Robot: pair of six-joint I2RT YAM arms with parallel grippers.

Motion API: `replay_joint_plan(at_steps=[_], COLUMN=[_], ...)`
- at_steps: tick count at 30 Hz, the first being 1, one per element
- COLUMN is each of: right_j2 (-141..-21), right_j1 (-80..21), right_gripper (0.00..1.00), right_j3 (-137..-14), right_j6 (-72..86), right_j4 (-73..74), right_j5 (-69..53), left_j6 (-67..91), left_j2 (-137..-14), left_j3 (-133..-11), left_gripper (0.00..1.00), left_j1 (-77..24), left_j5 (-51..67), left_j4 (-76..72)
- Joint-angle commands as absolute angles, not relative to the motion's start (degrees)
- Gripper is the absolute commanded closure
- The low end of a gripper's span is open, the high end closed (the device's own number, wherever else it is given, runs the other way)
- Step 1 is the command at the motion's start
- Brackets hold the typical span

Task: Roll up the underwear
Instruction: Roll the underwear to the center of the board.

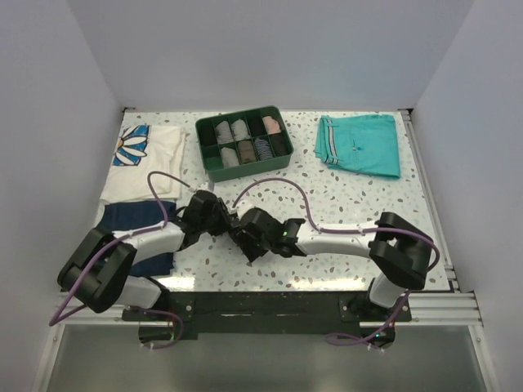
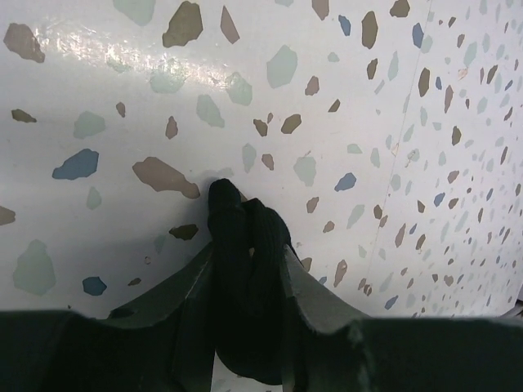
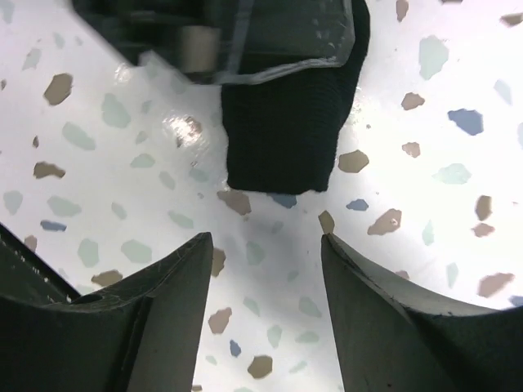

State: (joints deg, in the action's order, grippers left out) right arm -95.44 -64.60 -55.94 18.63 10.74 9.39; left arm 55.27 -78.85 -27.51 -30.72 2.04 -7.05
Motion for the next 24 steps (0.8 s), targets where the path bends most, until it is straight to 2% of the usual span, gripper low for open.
replay_joint_plan(at_steps=[1,15,24], right_j2=[-91.3,-96.1,-103.0], right_j1=[-67.5,-68.6,-68.7], right_gripper=[0.38,0.34,0.34], right_j3=[-59.3,-56.7,-57.5], right_j6=[10.2,10.6,10.0], right_j4=[14.6,-3.2,-4.3], right_j5=[20.2,20.6,24.3], left_j6=[51.6,55.7,56.8], left_j2=[-80.9,-85.3,-86.7], left_j3=[-29.5,-30.8,-30.9], left_gripper=[0.97,0.98,0.99], left_j1=[-30.8,-30.8,-30.6], left_j5=[-2.0,4.6,6.4], left_j4=[-1.2,-1.8,-2.2])
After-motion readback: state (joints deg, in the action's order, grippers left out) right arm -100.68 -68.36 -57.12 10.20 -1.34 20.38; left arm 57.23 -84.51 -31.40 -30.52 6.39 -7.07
